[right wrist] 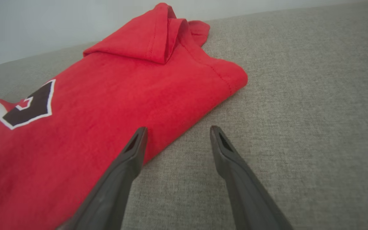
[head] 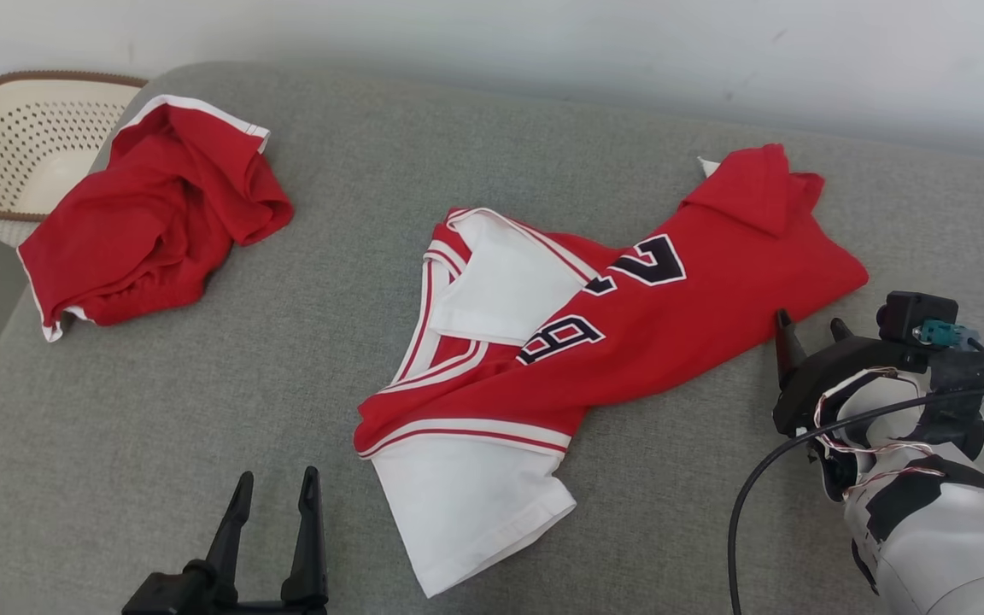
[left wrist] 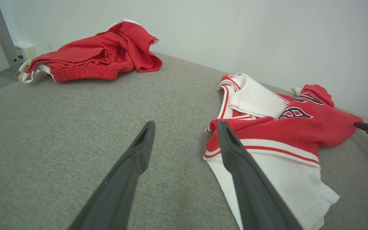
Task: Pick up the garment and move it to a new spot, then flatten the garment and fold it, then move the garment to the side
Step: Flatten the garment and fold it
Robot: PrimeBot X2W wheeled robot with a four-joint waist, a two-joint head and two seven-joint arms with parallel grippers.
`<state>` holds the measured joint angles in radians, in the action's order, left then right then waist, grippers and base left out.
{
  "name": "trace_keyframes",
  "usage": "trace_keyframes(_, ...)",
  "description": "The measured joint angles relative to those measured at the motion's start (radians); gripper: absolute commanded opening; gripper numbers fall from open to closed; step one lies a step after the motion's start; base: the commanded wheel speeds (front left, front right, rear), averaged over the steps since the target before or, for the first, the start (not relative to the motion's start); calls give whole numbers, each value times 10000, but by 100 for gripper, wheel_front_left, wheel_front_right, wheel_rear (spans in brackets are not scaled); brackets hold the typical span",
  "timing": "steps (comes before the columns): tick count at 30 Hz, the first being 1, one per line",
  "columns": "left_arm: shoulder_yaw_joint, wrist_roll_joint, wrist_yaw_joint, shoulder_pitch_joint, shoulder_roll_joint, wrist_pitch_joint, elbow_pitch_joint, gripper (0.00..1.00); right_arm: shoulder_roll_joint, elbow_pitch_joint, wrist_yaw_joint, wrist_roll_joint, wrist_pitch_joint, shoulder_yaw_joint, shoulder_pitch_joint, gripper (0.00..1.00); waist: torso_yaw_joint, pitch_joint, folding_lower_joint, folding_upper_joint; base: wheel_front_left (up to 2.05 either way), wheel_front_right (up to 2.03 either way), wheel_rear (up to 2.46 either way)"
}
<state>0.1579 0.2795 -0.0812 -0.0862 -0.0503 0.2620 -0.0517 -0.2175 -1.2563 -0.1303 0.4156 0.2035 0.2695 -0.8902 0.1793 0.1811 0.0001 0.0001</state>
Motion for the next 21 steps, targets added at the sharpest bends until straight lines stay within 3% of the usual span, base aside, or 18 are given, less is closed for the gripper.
trace_keyframes(5, 102, 0, 2, -176, -2, 0, -10, 100, 2, -167, 0, 75, -25, -215, -33, 100, 188, 221, 0, 0, 0, 0, 0)
trace_keyframes(6, 130, 0, 2, -208, -2, 0, -10, 100, 0, -174, 0, 81, -50, -245, -48, 59, 224, 256, 0, 0, 0, 0, 0)
trace_keyframes(7, 157, 2, 0, -214, -2, 0, -19, 100, -10, -186, 0, 79, -84, -261, -73, 40, 264, 290, 0, 0, 0, 0, 0)
trace_keyframes(8, 190, 2, 0, -221, -2, 0, -31, 100, -25, -196, 0, 77, -92, -284, -114, 15, 304, 322, 0, 0, 0, 0, 0)
trace_keyframes(9, 215, 2, -2, -237, -2, 0, -40, 100, -38, -207, 0, 75, -92, -301, -169, 0, 348, 352, 0, 0, 0, 0, 0)
trace_keyframes(21, 178, -73, -21, -152, 0, 0, -224, 100, 188, 169, 0, -127, 447, 31, 226, 0, 294, 96, 0, 0, 0, 0, 0)
